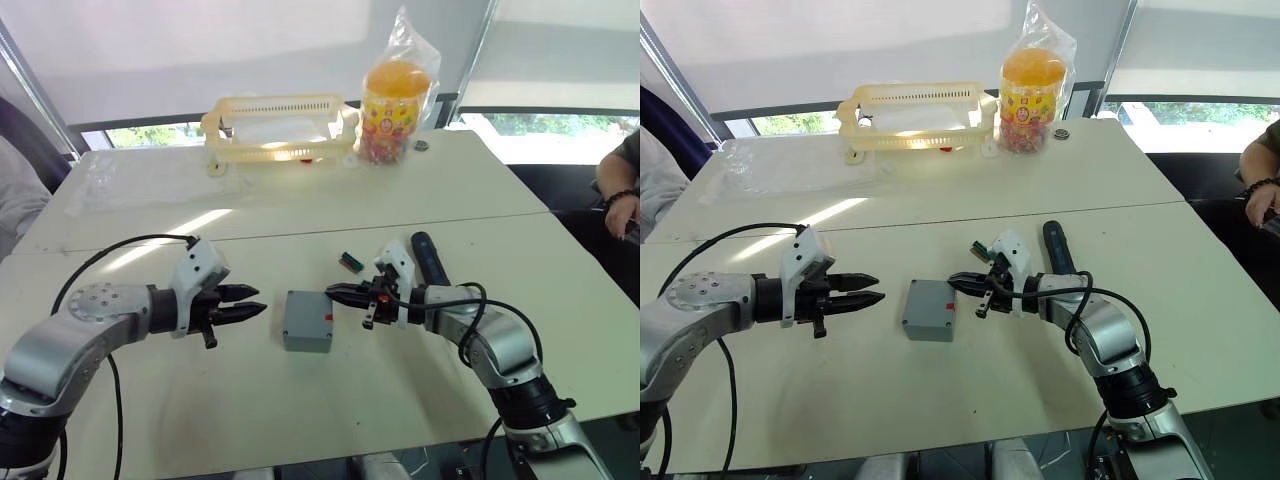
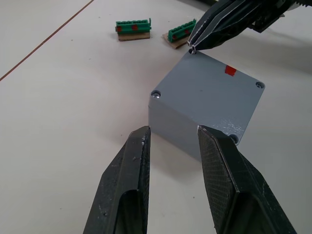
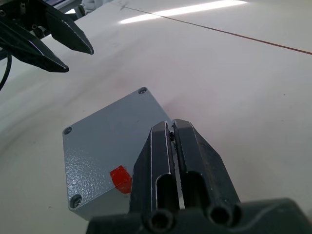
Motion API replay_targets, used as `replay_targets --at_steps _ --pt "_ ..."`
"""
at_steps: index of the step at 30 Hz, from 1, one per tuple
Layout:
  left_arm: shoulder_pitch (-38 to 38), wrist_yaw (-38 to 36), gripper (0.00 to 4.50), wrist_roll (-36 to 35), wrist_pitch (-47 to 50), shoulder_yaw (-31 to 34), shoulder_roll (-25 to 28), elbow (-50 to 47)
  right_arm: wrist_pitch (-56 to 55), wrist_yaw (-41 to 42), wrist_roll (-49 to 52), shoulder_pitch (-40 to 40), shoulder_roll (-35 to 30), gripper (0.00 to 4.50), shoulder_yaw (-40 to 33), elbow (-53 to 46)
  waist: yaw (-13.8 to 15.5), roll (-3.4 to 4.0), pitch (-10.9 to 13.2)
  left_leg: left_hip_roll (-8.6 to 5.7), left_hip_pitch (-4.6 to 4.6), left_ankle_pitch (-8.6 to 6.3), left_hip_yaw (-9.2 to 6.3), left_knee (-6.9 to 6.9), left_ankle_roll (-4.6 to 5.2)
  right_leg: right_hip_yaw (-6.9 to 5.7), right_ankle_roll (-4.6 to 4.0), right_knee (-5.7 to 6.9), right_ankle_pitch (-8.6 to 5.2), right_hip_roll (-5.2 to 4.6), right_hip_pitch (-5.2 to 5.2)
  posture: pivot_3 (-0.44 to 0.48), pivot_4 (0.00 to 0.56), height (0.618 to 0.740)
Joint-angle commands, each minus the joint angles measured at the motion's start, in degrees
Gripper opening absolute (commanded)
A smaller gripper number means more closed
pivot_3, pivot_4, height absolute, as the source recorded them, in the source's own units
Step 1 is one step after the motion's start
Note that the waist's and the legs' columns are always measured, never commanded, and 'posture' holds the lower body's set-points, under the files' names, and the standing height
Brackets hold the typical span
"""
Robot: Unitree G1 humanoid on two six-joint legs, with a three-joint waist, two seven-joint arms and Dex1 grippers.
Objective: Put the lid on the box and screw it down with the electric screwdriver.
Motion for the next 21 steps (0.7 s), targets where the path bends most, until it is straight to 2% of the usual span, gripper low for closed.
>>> replay_targets --at_steps 1,4,8,9,13,16,18,21 --pt "-0.36 0.15 1.52 0.08 -0.75 -0.12 -0.21 -0.49 -0.85 0.44 -0.15 -1.62 0.23 0.05 0.26 -0.66 0.00 0.00 0.00 0.00 0.00 0.00 0.00 0.00 0.00 0.00 0.00 0.00 0.00 0.00 0.00 0.000 0.150 0.740" --pt "-0.60 0.18 1.52 0.10 -0.73 -0.28 -0.50 -0.45 -1.35 0.96 -0.75 -2.05 -0.38 0.95 0.69 -0.48 0.00 0.00 0.00 0.00 0.00 0.00 0.00 0.00 0.00 0.00 0.00 0.00 0.00 0.00 0.00 0.000 0.150 0.740" --pt "-1.76 0.19 1.52 -0.11 -0.50 -0.86 -1.17 -0.02 -1.74 1.23 -1.20 -2.79 -1.16 3.08 -0.27 -0.43 0.06 0.00 0.00 0.00 0.00 0.00 0.00 0.01 0.00 0.00 0.00 0.00 0.00 0.00 0.00 0.000 0.150 0.740" --pt "-2.17 0.20 1.52 -0.34 -0.40 -1.04 -1.46 0.10 -1.30 1.41 -0.99 -2.97 -1.58 3.49 -0.73 -0.73 0.05 0.00 0.00 0.00 0.00 0.00 0.00 0.02 0.00 0.00 0.00 0.00 0.00 0.00 0.00 0.000 0.150 0.740" --pt "-4.14 0.07 1.52 -0.81 -0.10 -2.33 -2.82 0.21 1.68 3.07 1.58 -2.70 -4.90 3.49 -3.54 -3.96 0.18 0.00 0.00 -0.01 -0.02 0.00 0.00 0.03 0.00 -0.01 0.00 0.00 0.00 -0.01 0.00 0.000 0.150 0.740" --pt "-5.91 -0.16 1.52 -0.92 0.04 -3.09 -3.64 0.24 6.62 2.92 5.44 -3.60 -8.28 3.49 -8.36 -6.51 0.21 0.00 0.00 -0.01 -0.02 0.00 -0.01 0.03 0.00 -0.01 0.00 0.00 0.00 -0.01 0.00 0.000 0.150 0.740" --pt "-8.22 -2.99 1.52 -1.20 -0.57 -4.01 -2.53 -0.03 16.98 2.90 10.73 -6.59 -14.72 3.49 -14.97 -7.85 0.17 0.02 0.01 -0.02 -0.02 0.00 -0.01 0.04 0.00 0.00 0.00 0.00 0.00 -0.01 0.02 0.000 0.150 0.740" --pt "-11.05 -6.83 1.52 -1.83 -1.03 -5.75 -1.04 -1.35 26.73 4.53 12.56 -8.81 -26.35 4.38 -17.52 -7.67 0.58 0.04 0.04 -0.05 -0.06 0.00 -0.01 0.08 0.00 0.00 0.00 -0.02 0.00 -0.05 0.01 0.000 0.150 0.740"
